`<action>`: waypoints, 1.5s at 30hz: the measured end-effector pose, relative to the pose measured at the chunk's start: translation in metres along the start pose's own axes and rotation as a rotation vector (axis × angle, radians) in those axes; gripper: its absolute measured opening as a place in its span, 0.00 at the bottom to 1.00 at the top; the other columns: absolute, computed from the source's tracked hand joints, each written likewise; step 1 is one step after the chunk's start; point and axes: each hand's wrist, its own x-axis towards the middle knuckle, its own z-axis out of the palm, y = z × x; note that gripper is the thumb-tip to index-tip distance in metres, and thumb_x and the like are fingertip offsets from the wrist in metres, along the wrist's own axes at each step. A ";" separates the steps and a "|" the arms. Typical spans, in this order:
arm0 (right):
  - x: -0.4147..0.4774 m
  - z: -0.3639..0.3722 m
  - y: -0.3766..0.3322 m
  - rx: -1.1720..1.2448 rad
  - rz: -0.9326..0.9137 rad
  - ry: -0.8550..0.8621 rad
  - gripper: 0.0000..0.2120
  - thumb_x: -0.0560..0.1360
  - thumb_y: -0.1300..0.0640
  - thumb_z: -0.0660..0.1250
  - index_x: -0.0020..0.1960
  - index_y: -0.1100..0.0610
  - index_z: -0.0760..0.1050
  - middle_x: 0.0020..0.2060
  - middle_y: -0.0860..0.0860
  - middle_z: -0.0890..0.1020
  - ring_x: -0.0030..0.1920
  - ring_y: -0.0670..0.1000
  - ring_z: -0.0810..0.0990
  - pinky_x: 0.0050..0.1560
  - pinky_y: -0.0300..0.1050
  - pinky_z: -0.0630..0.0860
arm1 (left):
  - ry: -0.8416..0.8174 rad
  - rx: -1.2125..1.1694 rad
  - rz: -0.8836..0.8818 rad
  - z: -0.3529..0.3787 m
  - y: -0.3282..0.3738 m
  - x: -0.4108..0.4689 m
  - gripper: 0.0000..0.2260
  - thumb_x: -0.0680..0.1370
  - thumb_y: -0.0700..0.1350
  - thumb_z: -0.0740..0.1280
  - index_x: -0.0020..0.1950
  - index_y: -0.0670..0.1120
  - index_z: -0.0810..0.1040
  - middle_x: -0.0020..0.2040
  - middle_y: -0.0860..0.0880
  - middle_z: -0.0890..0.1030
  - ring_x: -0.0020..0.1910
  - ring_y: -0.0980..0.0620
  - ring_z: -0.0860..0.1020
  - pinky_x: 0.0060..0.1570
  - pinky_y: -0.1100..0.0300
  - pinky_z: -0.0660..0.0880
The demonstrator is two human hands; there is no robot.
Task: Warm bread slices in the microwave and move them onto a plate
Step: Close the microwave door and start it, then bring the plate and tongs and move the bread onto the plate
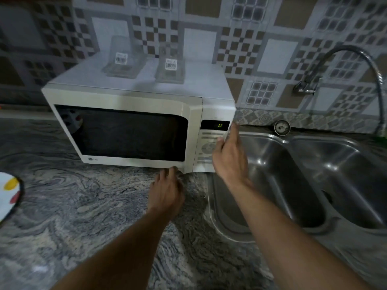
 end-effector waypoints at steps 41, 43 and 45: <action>0.074 -0.067 -0.069 -0.471 -0.350 -0.426 0.29 0.82 0.64 0.54 0.81 0.62 0.51 0.79 0.65 0.49 0.80 0.61 0.46 0.79 0.55 0.51 | 0.247 -0.468 -0.111 -0.086 0.082 0.055 0.12 0.81 0.41 0.63 0.39 0.40 0.76 0.41 0.44 0.82 0.29 0.59 0.71 0.32 0.64 0.67; 0.075 -0.068 -0.070 -0.461 -0.346 -0.423 0.28 0.83 0.63 0.54 0.81 0.62 0.50 0.79 0.65 0.48 0.80 0.61 0.46 0.79 0.55 0.50 | 0.244 -0.471 -0.115 -0.085 0.082 0.056 0.13 0.81 0.42 0.63 0.38 0.40 0.75 0.38 0.45 0.81 0.29 0.59 0.72 0.33 0.63 0.68; 0.075 -0.068 -0.069 -0.463 -0.347 -0.422 0.28 0.83 0.64 0.54 0.81 0.62 0.49 0.79 0.65 0.48 0.80 0.61 0.46 0.79 0.55 0.50 | 0.238 -0.467 -0.121 -0.084 0.082 0.056 0.14 0.82 0.42 0.63 0.36 0.42 0.73 0.35 0.47 0.77 0.28 0.57 0.72 0.32 0.62 0.68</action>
